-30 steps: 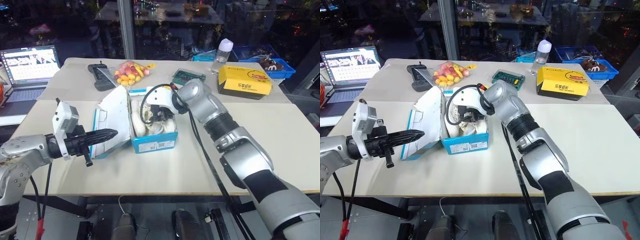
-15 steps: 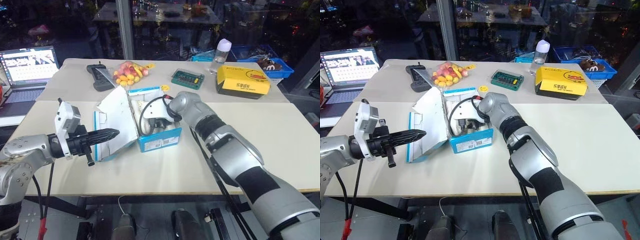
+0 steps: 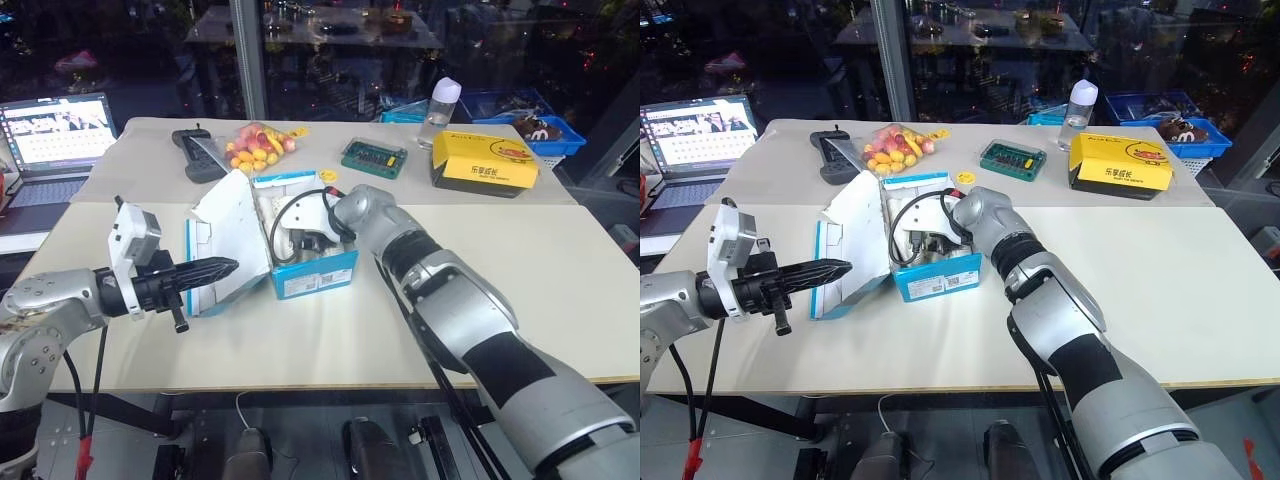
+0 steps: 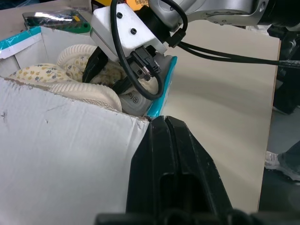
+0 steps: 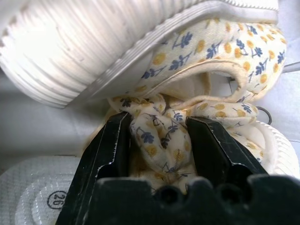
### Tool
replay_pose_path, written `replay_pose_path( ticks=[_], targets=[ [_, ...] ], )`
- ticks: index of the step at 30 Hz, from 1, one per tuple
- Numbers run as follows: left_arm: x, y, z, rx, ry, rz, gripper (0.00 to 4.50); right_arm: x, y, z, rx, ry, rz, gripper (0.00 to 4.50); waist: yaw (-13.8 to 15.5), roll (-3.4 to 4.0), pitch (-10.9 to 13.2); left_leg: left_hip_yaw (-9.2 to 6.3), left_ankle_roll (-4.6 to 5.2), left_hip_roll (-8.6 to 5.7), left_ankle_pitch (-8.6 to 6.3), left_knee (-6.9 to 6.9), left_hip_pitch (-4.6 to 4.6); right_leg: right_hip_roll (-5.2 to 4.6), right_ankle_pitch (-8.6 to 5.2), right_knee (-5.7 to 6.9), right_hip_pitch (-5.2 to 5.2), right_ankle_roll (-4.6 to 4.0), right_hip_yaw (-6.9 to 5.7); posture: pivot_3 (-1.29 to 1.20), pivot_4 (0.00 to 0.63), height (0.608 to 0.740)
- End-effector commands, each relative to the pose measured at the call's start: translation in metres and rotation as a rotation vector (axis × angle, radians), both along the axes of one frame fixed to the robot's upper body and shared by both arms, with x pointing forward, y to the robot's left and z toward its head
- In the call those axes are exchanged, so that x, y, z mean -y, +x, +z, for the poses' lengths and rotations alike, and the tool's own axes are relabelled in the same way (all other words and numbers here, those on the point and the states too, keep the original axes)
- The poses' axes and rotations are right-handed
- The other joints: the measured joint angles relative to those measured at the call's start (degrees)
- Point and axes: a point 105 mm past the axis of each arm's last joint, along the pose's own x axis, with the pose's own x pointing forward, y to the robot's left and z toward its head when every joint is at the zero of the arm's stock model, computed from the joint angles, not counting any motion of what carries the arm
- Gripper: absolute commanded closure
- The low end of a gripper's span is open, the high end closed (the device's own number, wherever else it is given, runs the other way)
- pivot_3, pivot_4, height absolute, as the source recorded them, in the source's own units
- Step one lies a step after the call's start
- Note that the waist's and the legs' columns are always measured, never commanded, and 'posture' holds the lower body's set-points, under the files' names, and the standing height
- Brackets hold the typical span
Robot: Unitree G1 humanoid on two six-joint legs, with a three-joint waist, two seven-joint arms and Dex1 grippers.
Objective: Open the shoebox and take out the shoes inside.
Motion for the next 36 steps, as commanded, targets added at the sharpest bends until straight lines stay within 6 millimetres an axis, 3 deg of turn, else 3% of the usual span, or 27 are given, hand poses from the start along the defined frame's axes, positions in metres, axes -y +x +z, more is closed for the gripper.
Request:
replay_pose_path(
  ticks=[1, 4, 5, 16, 27, 32, 36],
  targets=[
    [0.001, -0.003, 0.010, 0.041, 0.008, -0.011, 4.50, 0.007, 0.002, -0.004, 0.043, -0.076, 0.019, 3.48, 0.0, 0.00, 0.0, 0.00, 0.00, 0.00, 0.00, 0.00, 0.00, 0.00, 0.00, 0.00, 0.00, 0.00, 0.00, 0.00, 0.150, 0.664],
    [0.001, -0.002, 0.010, 0.042, 0.007, -0.009, 4.50, 0.008, 0.002, -0.002, 0.058, -0.087, 0.025, 4.40, 0.0, -0.01, 0.0, 0.00, 0.00, 0.00, 0.00, 0.00, 0.01, 0.00, 0.00, 0.00, 0.01, 0.00, 0.00, 0.00, 0.150, 0.664],
    [0.001, -0.002, 0.010, 0.042, 0.007, -0.009, 4.50, 0.008, 0.003, -0.001, 0.063, -0.087, 0.024, 4.48, 0.1, -0.01, 0.0, 0.00, 0.00, 0.00, 0.00, 0.00, 0.01, 0.00, 0.00, 0.00, 0.02, 0.00, 0.00, 0.00, 0.150, 0.664],
    [0.001, -0.001, 0.009, 0.045, 0.007, -0.006, 4.50, 0.001, 0.005, 0.027, 0.109, -0.012, 0.021, 4.50, 0.1, 0.00, 0.0, 0.00, 0.00, 0.00, 0.00, 0.00, -0.01, -0.01, 0.00, 0.02, 0.01, 0.00, 0.00, 0.00, 0.150, 0.664],
    [0.002, 0.000, 0.009, 0.042, 0.006, -0.007, 4.50, 0.002, -0.001, 0.025, 0.056, 0.005, 0.053, 4.50, 0.1, 0.01, 0.0, 0.00, 0.01, 0.00, 0.00, 0.00, -0.04, 0.00, -0.05, 0.02, -0.03, 0.00, 0.00, 0.00, 0.150, 0.664],
    [0.002, 0.000, 0.007, 0.040, 0.009, -0.007, 4.50, -0.008, -0.013, 0.059, 0.018, 0.180, 0.085, 4.50, 0.1, 0.01, 0.0, 0.00, 0.01, 0.00, 0.01, 0.00, -0.06, 0.01, -0.05, 0.02, -0.03, 0.01, 0.00, 0.00, 0.150, 0.664],
    [0.002, 0.000, 0.006, 0.041, 0.011, -0.009, 4.50, -0.004, -0.022, 0.088, 0.031, 0.266, 0.091, 4.50, 0.1, 0.01, 0.0, -0.01, 0.01, 0.00, 0.01, 0.00, -0.06, 0.01, -0.05, 0.04, -0.05, 0.01, 0.00, 0.00, 0.150, 0.664]
  ],
)
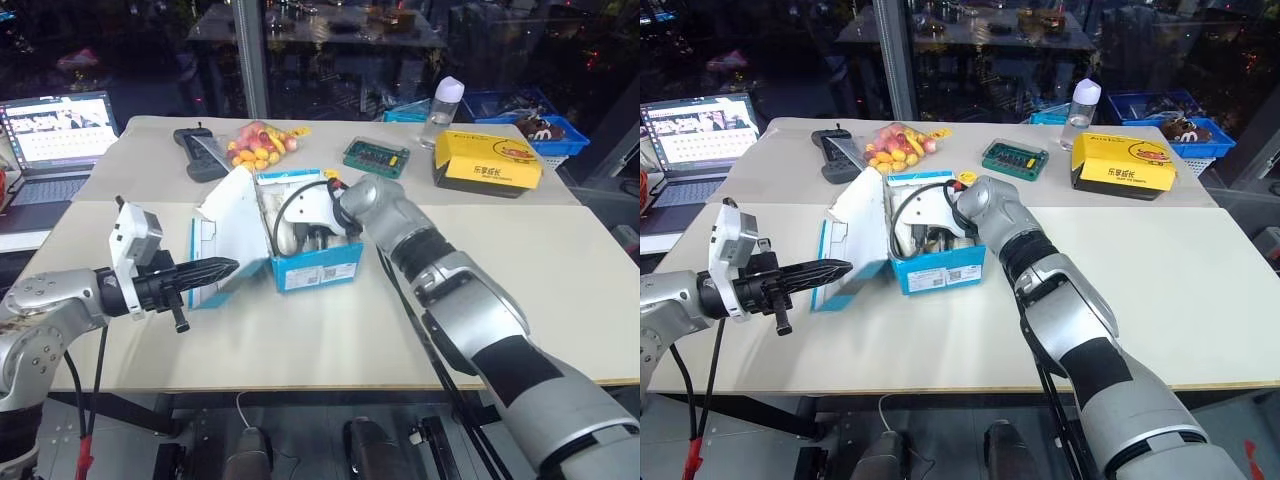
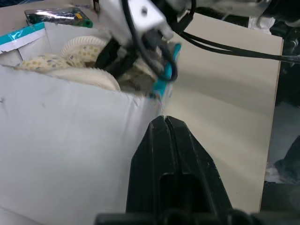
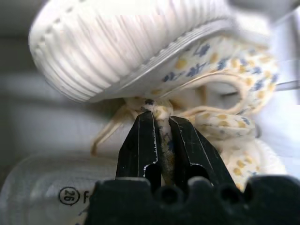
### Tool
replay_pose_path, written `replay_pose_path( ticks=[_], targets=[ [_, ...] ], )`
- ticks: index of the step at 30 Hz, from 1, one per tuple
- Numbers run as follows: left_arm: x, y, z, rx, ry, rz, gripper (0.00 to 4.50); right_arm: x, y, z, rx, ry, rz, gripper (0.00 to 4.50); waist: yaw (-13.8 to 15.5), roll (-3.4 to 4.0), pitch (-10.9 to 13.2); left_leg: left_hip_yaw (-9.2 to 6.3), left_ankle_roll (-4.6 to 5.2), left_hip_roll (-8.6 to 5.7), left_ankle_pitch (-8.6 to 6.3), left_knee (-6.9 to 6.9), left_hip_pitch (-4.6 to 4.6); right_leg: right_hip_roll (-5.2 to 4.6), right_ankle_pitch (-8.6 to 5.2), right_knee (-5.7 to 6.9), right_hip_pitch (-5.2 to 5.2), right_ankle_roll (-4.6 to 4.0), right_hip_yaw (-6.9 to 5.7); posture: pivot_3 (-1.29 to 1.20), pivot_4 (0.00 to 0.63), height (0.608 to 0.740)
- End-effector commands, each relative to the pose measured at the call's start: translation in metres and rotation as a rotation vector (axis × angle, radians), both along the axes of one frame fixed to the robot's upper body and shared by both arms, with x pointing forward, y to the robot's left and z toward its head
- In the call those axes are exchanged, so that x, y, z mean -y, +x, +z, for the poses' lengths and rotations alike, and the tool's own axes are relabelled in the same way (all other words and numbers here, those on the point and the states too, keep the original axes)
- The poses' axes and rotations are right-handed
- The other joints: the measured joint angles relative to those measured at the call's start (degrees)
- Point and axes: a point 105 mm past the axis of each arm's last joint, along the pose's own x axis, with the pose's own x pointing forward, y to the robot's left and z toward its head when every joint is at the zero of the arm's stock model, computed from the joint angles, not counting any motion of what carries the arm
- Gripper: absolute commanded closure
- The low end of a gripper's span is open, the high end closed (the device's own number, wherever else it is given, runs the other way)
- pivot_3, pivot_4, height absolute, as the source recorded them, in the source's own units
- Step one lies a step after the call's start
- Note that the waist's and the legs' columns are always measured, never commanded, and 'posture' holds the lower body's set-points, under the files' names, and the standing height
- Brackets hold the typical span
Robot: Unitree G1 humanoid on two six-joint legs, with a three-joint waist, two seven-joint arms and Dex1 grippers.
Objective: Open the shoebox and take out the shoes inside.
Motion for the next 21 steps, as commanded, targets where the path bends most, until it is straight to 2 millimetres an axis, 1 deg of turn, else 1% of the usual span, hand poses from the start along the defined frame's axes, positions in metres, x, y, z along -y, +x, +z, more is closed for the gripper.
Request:
replay_pose_path(
  ticks=[1, 4, 7, 10, 11, 13, 14, 15, 17, 19, 21],
  targets=[
    [0.002, -0.001, 0.007, 0.043, 0.007, -0.010, 4.50, -0.001, -0.011, 0.057, 0.081, 0.144, 0.030, 4.50, 0.0, 0.00, 0.0, 0.00, 0.00, 0.00, 0.00, 0.00, 0.00, 0.00, 0.00, 0.00, 0.00, 0.00, 0.00, 0.00, 0.150, 0.664],
    [0.002, -0.001, 0.007, 0.044, 0.009, -0.012, 4.50, 0.005, -0.017, 0.068, 0.094, 0.177, 0.022, 4.50, 0.0, 0.00, 0.0, 0.00, 0.00, 0.00, 0.00, 0.00, 0.00, 0.00, -0.01, 0.01, 0.00, 0.00, 0.00, 0.00, 0.150, 0.664],
    [0.002, -0.001, 0.007, 0.046, 0.011, -0.014, 4.50, 0.011, -0.017, 0.069, 0.087, 0.197, -0.011, 4.50, 0.0, 0.00, 0.0, 0.00, 0.00, 0.00, 0.00, 0.00, 0.00, 0.00, -0.01, 0.00, 0.00, 0.00, 0.00, 0.00, 0.150, 0.664],
    [0.002, -0.001, 0.008, 0.046, 0.014, -0.016, 4.50, 0.012, -0.019, 0.057, 0.050, 0.199, -0.026, 4.50, 0.0, -0.01, 0.0, 0.00, 0.00, 0.00, 0.00, 0.00, 0.01, -0.01, -0.01, 0.01, 0.00, 0.00, 0.00, 0.00, 0.150, 0.664],
    [0.001, 0.000, 0.008, 0.045, 0.015, -0.017, 4.50, 0.008, -0.024, 0.047, 0.019, 0.187, -0.009, 4.50, 0.0, -0.01, 0.0, 0.00, 0.00, 0.00, 0.00, 0.00, 0.01, -0.01, 0.00, 0.01, 0.00, 0.00, 0.00, 0.00, 0.150, 0.664],
    [0.002, 0.000, 0.008, 0.044, 0.018, -0.021, 4.50, -0.005, -0.040, 0.031, -0.100, 0.212, 0.053, 4.50, 0.0, -0.01, 0.0, 0.00, 0.00, 0.00, 0.00, 0.00, 0.01, 0.00, -0.01, 0.01, 0.00, 0.00, 0.00, 0.00, 0.150, 0.664],
    [0.002, 0.000, 0.008, 0.044, 0.018, -0.022, 4.50, -0.009, -0.046, 0.028, -0.141, 0.225, 0.078, 4.50, -0.1, -0.01, 0.0, 0.00, 0.00, 0.00, 0.00, 0.00, 0.01, 0.00, -0.01, 0.01, 0.00, 0.00, 0.00, 0.00, 0.150, 0.664],
    [0.002, 0.000, 0.008, 0.044, 0.019, -0.023, 4.50, -0.009, -0.047, 0.028, -0.149, 0.228, 0.078, 4.50, -0.2, -0.01, 0.0, 0.00, 0.00, 0.00, 0.00, 0.00, 0.01, 0.01, -0.01, 0.01, 0.00, 0.00, 0.00, 0.00, 0.150, 0.664],
    [0.002, 0.001, 0.008, 0.044, 0.021, -0.024, 4.50, -0.002, -0.042, 0.022, -0.139, 0.178, 0.041, 4.50, -0.1, 0.00, 0.0, 0.00, 0.02, 0.00, 0.01, 0.00, 0.01, 0.02, 0.00, 0.03, -0.02, 0.01, 0.02, 0.00, 0.150, 0.664],
    [0.002, 0.001, 0.008, 0.044, 0.020, -0.028, 4.50, -0.006, -0.058, 0.021, -0.242, 0.217, 0.114, 4.50, 0.0, 0.00, 0.0, 0.00, 0.02, 0.00, 0.01, 0.00, 0.02, 0.02, 0.00, 0.04, -0.02, 0.01, 0.02, 0.00, 0.150, 0.664],
    [0.002, 0.000, 0.008, 0.044, 0.021, -0.027, 4.50, 0.000, -0.052, 0.017, -0.225, 0.191, 0.076, 4.50, 0.1, 0.00, 0.0, 0.00, 0.02, 0.00, 0.01, 0.01, 0.01, 0.01, 0.00, 0.04, -0.01, 0.00, 0.02, 0.00, 0.150, 0.664]
  ],
)
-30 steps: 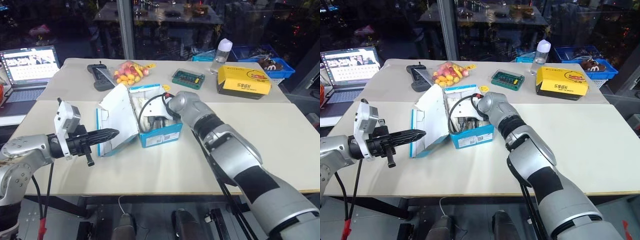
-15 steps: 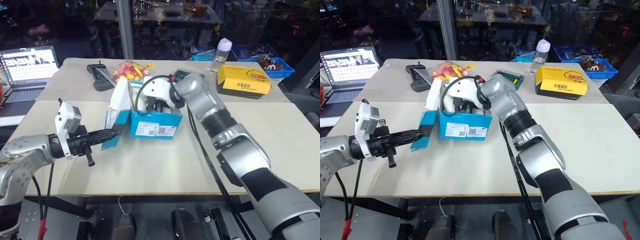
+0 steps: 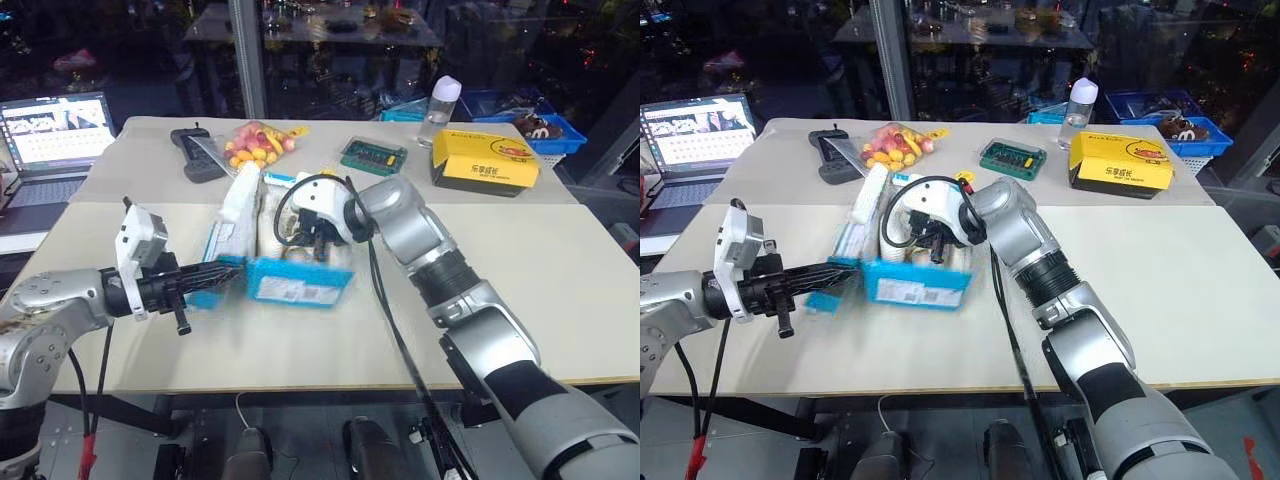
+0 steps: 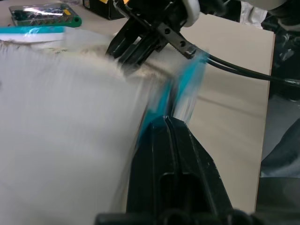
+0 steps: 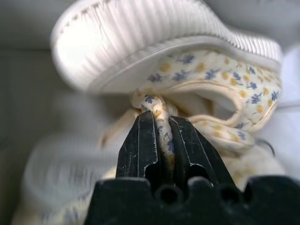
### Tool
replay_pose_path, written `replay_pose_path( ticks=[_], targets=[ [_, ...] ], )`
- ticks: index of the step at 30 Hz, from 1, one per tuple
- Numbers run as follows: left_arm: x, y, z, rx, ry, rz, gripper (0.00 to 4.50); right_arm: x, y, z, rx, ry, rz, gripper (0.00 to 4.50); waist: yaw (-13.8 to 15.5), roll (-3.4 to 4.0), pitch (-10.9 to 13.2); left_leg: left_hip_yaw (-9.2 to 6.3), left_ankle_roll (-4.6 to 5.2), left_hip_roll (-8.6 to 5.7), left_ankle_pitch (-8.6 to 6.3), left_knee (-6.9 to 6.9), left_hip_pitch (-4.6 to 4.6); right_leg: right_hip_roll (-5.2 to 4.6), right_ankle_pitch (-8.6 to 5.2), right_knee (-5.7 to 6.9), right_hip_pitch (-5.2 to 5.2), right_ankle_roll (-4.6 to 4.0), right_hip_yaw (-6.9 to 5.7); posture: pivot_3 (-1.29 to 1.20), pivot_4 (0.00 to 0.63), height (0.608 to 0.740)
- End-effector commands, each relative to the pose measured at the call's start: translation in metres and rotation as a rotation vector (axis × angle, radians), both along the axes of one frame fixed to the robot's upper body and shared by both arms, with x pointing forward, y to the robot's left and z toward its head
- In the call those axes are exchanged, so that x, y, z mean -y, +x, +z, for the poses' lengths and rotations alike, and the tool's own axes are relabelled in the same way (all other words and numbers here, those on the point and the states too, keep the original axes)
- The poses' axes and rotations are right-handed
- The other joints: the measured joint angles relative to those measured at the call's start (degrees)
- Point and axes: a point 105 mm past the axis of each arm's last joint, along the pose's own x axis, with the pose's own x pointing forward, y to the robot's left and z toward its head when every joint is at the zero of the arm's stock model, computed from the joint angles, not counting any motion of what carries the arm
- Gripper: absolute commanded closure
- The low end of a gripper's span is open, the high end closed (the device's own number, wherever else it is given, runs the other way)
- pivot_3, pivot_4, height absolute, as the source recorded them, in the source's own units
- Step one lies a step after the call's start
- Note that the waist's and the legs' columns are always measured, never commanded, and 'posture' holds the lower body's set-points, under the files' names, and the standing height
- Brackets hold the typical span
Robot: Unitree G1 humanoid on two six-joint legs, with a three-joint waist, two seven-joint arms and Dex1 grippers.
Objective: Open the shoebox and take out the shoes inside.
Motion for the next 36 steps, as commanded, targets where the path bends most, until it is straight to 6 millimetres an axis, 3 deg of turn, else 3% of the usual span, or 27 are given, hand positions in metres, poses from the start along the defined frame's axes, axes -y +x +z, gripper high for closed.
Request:
replay_pose_path(
  ticks=[1, 7, 15, 21, 26, 36],
  targets=[
    [0.000, 0.000, 0.011, 0.052, 0.004, -0.004, 4.50, -0.006, -0.011, 0.027, -0.013, 0.093, 0.046, 4.50, 0.1, 0.00, 0.0, 0.00, 0.00, 0.00, 0.00, 0.03, 0.00, 0.00, 0.00, 0.00, 0.02, 0.00, 0.00, 0.00, 0.150, 0.664],
    [0.000, 0.000, 0.010, 0.049, 0.004, -0.001, 4.50, 0.001, 0.001, 0.031, 0.019, 0.092, -0.024, 4.50, 0.1, 0.00, 0.0, 0.00, -0.01, 0.00, 0.00, 0.02, 0.01, -0.01, 0.00, 0.00, 0.03, 0.00, 0.00, 0.00, 0.150, 0.664],
    [-0.001, -0.001, 0.010, 0.046, 0.005, 0.001, 4.50, 0.000, -0.002, 0.080, 0.000, 0.263, -0.035, 4.50, 0.0, 0.00, 0.0, 0.00, 0.00, 0.00, 0.00, 0.01, 0.01, 0.00, 0.00, 0.00, 0.00, 0.00, 0.00, 0.00, 0.150, 0.664],
    [0.000, -0.001, 0.010, 0.046, 0.005, -0.001, 4.50, 0.000, -0.008, 0.101, -0.062, 0.377, -0.024, 4.50, 0.0, 0.00, 0.0, 0.00, 0.00, 0.00, 0.00, 0.02, 0.00, -0.01, -0.01, -0.01, 0.00, 0.00, 0.00, 0.00, 0.150, 0.664],
    [0.000, -0.001, 0.010, 0.046, 0.006, 0.000, 4.50, 0.018, -0.004, 0.131, -0.110, 0.544, -0.088, 4.50, 0.0, 0.00, 0.0, 0.00, 0.00, 0.00, 0.00, 0.02, -0.02, -0.01, -0.01, -0.01, 0.00, 0.00, 0.00, 0.00, 0.150, 0.664],
    [0.000, 0.002, 0.010, 0.048, 0.010, -0.001, 4.50, 0.037, 0.000, 0.144, -0.196, 0.708, -0.160, 4.50, 0.0, 0.01, 0.0, 0.00, 0.00, 0.00, 0.00, 0.00, -0.01, -0.01, -0.03, -0.01, 0.00, 0.00, 0.00, 0.00, 0.150, 0.664]
  ],
)
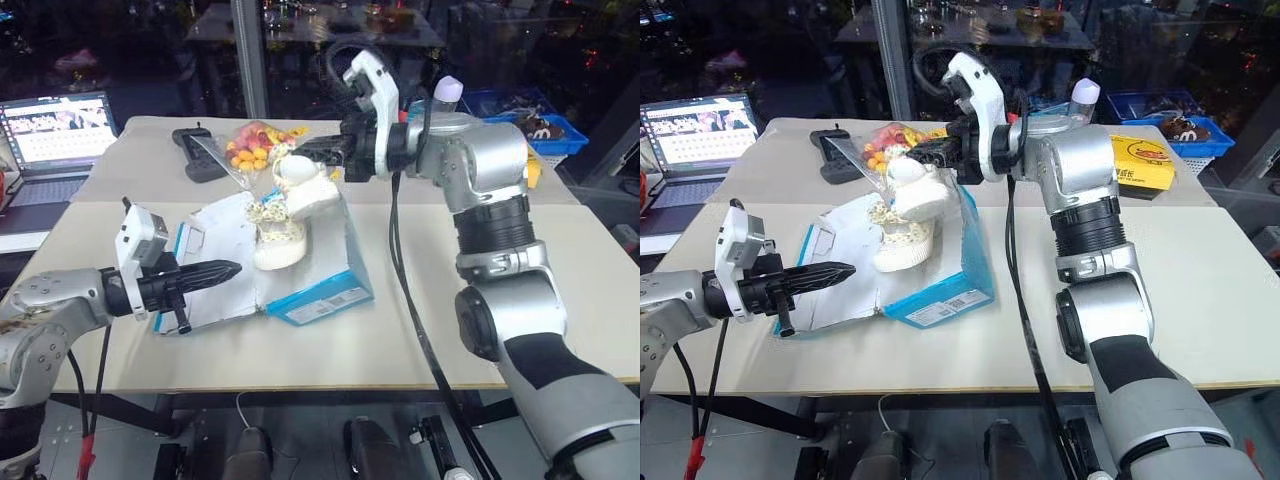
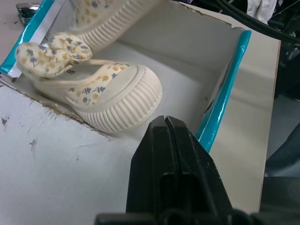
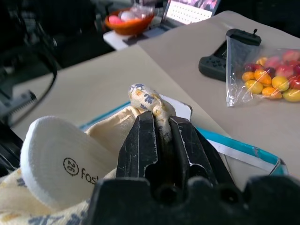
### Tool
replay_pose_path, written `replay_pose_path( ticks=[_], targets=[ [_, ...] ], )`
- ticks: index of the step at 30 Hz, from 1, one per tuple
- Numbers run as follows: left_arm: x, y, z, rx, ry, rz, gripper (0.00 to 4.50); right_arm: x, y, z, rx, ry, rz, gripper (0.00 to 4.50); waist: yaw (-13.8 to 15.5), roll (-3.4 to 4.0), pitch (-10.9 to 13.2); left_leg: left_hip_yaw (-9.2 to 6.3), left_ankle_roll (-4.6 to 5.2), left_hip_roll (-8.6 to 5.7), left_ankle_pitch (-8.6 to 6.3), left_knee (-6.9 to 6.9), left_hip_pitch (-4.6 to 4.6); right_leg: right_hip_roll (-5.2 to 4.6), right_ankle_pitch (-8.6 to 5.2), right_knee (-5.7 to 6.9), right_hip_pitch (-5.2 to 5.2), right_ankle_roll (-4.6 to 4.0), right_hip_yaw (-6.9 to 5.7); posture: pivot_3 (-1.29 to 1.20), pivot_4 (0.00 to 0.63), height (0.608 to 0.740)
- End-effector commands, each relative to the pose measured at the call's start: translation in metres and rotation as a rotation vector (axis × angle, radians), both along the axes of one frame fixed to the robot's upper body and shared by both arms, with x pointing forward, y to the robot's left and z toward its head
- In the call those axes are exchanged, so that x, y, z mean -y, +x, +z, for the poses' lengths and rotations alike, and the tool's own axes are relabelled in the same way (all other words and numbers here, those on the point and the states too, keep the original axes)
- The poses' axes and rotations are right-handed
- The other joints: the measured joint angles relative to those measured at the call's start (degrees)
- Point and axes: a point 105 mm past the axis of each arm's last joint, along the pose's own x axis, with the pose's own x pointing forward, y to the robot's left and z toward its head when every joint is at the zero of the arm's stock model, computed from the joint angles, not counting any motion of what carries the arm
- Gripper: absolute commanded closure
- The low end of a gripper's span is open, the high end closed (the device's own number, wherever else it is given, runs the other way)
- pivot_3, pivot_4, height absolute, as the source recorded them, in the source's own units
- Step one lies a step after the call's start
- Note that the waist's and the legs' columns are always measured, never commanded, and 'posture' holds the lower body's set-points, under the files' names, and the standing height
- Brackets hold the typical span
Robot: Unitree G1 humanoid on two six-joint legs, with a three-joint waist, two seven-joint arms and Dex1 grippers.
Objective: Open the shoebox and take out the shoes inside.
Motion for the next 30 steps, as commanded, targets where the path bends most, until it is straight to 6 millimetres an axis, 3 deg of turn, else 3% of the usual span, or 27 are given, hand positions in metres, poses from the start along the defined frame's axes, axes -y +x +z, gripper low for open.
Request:
replay_pose_path(
  ticks=[1, 9, 19, 21, 26, 30],
  targets=[
    [0.000, 0.001, 0.011, 0.047, 0.005, -0.007, 4.50, 0.007, -0.007, 0.030, 0.063, 0.085, -0.004, 4.50, 0.0, 0.00, 0.0, 0.00, 0.00, 0.00, 0.00, 0.00, 0.01, 0.00, 0.00, 0.00, 0.00, 0.00, 0.00, 0.00, 0.150, 0.664],
    [0.001, 0.001, 0.011, 0.046, 0.007, -0.013, 4.50, 0.016, -0.005, 0.037, 0.032, 0.178, -0.029, 4.50, 0.0, 0.01, 0.0, 0.00, 0.00, 0.00, 0.00, 0.00, 0.00, 0.00, 0.00, -0.01, 0.00, 0.00, 0.00, 0.00, 0.150, 0.664],
    [0.001, 0.002, 0.013, 0.049, 0.012, -0.016, 4.50, 0.044, -0.001, 0.062, 0.075, 0.274, -0.112, 4.50, 0.1, 0.01, 0.0, 0.00, 0.00, -0.01, 0.00, 0.00, 0.00, -0.01, 0.00, -0.01, 0.01, 0.00, 0.01, 0.00, 0.150, 0.664],
    [0.001, 0.002, 0.014, 0.051, 0.011, -0.018, 4.50, 0.055, 0.002, 0.066, 0.103, 0.272, -0.161, 4.50, 0.1, 0.01, 0.0, 0.00, 0.00, -0.01, 0.00, 0.00, 0.00, -0.01, 0.00, -0.01, 0.01, 0.00, 0.01, 0.00, 0.150, 0.664],
    [0.007, -0.002, 0.025, 0.091, 0.015, -0.053, 4.50, 0.105, 0.014, 0.068, 0.223, 0.209, -0.373, 4.50, 0.2, 0.03, 0.0, 0.00, 0.00, -0.01, 0.00, 0.00, -0.01, -0.01, -0.01, -0.04, 0.01, 0.00, 0.02, 0.00, 0.150, 0.664],
    [0.008, -0.004, 0.040, 0.129, 0.029, -0.083, 4.50, 0.148, 0.025, 0.053, 0.275, 0.114, -0.569, 4.50, 0.3, 0.02, 0.0, 0.00, 0.00, -0.02, 0.00, 0.00, -0.02, -0.01, -0.01, -0.10, 0.04, 0.00, 0.03, 0.00, 0.150, 0.664]
  ],
)
